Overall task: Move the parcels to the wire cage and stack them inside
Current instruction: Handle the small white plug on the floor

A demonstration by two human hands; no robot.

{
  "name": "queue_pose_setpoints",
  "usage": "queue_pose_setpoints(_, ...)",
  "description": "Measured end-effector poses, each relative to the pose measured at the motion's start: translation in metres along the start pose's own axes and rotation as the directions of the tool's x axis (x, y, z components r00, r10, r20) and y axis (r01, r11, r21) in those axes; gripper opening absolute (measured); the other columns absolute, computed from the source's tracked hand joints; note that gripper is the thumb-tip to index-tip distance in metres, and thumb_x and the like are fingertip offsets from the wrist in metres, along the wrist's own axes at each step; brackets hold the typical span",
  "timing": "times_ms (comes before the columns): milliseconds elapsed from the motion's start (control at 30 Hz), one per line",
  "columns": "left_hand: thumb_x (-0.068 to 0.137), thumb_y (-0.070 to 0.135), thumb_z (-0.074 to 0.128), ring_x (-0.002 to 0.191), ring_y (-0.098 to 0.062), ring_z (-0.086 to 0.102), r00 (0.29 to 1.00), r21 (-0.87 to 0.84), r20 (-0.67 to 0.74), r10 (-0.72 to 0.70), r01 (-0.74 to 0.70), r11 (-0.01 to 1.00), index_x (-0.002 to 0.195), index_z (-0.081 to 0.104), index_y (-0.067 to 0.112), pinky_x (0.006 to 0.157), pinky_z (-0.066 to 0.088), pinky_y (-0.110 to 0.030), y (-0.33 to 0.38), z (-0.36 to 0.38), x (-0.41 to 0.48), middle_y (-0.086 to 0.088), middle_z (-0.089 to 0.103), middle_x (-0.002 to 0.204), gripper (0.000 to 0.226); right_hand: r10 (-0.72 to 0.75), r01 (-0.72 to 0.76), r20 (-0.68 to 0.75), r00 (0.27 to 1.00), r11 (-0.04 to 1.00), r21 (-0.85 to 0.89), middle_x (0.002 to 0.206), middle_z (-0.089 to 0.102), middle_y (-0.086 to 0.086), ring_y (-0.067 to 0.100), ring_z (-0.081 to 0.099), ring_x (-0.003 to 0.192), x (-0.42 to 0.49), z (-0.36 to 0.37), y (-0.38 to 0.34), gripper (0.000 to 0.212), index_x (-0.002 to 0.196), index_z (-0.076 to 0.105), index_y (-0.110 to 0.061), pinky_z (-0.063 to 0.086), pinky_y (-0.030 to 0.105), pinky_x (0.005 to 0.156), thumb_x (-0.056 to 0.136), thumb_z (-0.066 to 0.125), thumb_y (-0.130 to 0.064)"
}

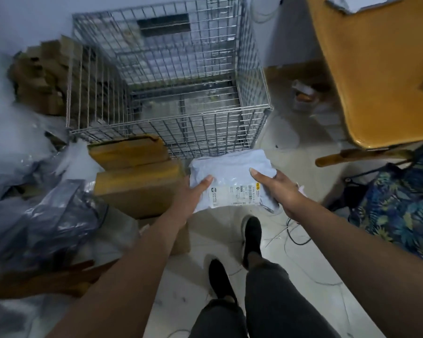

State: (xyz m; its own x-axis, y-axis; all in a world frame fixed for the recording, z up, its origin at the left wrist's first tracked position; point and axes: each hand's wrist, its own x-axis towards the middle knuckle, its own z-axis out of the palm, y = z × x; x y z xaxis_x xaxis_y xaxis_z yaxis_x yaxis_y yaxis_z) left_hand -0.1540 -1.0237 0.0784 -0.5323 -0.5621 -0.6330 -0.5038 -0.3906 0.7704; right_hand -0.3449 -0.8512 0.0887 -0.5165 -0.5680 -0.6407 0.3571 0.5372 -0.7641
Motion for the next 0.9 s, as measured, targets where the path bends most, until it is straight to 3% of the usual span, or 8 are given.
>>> queue_pose_setpoints(67, 0.099, 0.032, 0.07, 0.073, 0.003, 0.075, 0.998, -0.007, -0.04, -0.048, 0.048, 0.999, 0.102, 0.07, 0.026, 0.054, 0.052, -0.011, -0.004, 0.001, 0.027, 0.02, 0.078, 0.081, 0.007, 0.048, -0.047, 0.047, 0.998, 0.999, -0.02, 0.076, 0.078, -0.01, 0.006, 0.074, 0.073, 0.036, -0.001, 0.002, 0.031, 0.094, 0.076, -0.028, 0.05, 0.022, 0.069, 0.091, 0.071, -0.059)
queue_pose_setpoints(167, 0.097, 0.041, 0.071, 0.062, 0.014, 0.066, 0.984, 0.042, -0.146, -0.104, 0.111, 0.993, 0.086, 0.071, 0.044, 0.051, 0.049, -0.011, -0.008, 0.006, 0.074, 0.035, 0.068, 0.064, 0.011, 0.105, -0.104, 0.098, 0.99, 0.994, -0.017, 0.052, 0.066, -0.016, -0.002, 0.064, 0.048, 0.092, 0.001, 0.007, 0.037, 0.063, 0.071, -0.033, 0.047, 0.013, 0.052, 0.095, 0.07, -0.052)
queue_pose_setpoints(267, 0.096, 0.052, 0.067, 0.085, -0.001, 0.069, 0.98, 0.133, -0.175, -0.098, 0.122, 0.983, 0.106, 0.073, 0.045, 0.067, 0.048, -0.021, -0.028, 0.013, 0.131, 0.019, 0.074, 0.09, 0.014, 0.133, -0.129, 0.09, 0.987, 0.99, -0.052, 0.054, 0.067, -0.015, -0.002, 0.063, 0.049, 0.149, 0.001, 0.024, 0.029, 0.077, 0.067, -0.024, 0.046, 0.014, 0.049, 0.095, 0.072, -0.046)
queue_pose_setpoints(400, 0.091, 0.054, 0.067, 0.107, -0.022, 0.067, 0.964, 0.092, -0.197, -0.177, 0.198, 0.976, 0.137, 0.056, 0.027, 0.093, 0.056, -0.038, -0.068, 0.018, 0.2, 0.008, 0.069, 0.11, 0.055, 0.167, -0.163, 0.067, 0.984, 0.985, -0.062, 0.103, 0.08, -0.001, 0.018, 0.075, 0.092, 0.215, 0.008, 0.058, 0.033, 0.113, 0.076, -0.017, 0.058, 0.033, 0.083, 0.093, 0.075, -0.043)
queue_pose_setpoints(500, 0.082, 0.057, 0.067, 0.113, -0.026, 0.067, 0.946, 0.033, -0.181, -0.267, 0.277, 0.96, 0.148, 0.049, 0.025, 0.095, 0.059, -0.047, -0.104, 0.017, 0.245, -0.003, 0.067, 0.132, 0.075, 0.178, -0.172, 0.078, 0.981, 0.982, -0.084, 0.102, 0.081, -0.005, 0.014, 0.077, 0.092, 0.26, 0.02, 0.09, 0.034, 0.113, 0.075, -0.021, 0.056, 0.033, 0.084, 0.091, 0.076, -0.047)
queue_pose_setpoints(667, 0.099, 0.043, 0.064, 0.09, -0.012, 0.062, 0.928, 0.115, -0.233, -0.29, 0.322, 0.94, 0.144, 0.051, 0.016, 0.069, 0.048, -0.026, -0.178, 0.011, 0.329, -0.004, 0.064, 0.128, 0.055, 0.183, -0.173, 0.075, 0.98, 0.977, -0.125, 0.111, 0.08, 0.004, 0.027, 0.076, 0.105, 0.345, 0.047, 0.157, 0.038, 0.118, 0.075, -0.019, 0.059, 0.046, 0.098, 0.093, 0.076, -0.047)
queue_pose_setpoints(800, 0.103, 0.028, 0.061, 0.098, -0.023, 0.069, 0.929, 0.101, -0.272, -0.251, 0.287, 0.953, 0.137, 0.056, 0.01, 0.084, 0.059, -0.027, -0.229, 0.008, 0.4, -0.014, 0.069, 0.126, 0.039, 0.187, -0.175, 0.056, 0.981, 0.969, -0.175, 0.101, 0.081, 0.005, 0.032, 0.076, 0.1, 0.415, 0.07, 0.207, 0.039, 0.111, 0.076, -0.018, 0.064, 0.039, 0.085, 0.091, 0.076, -0.052)
queue_pose_setpoints(900, 0.103, 0.029, 0.061, 0.118, -0.027, 0.062, 0.905, 0.076, -0.319, -0.282, 0.321, 0.944, 0.146, 0.049, 0.013, 0.099, 0.053, -0.038, -0.257, 0.008, 0.445, -0.012, 0.061, 0.138, 0.048, 0.205, -0.193, 0.047, 0.978, 0.963, -0.186, 0.108, 0.079, 0.015, 0.038, 0.075, 0.103, 0.459, 0.083, 0.242, 0.043, 0.113, 0.074, -0.013, 0.063, 0.044, 0.089, 0.092, 0.075, -0.051)
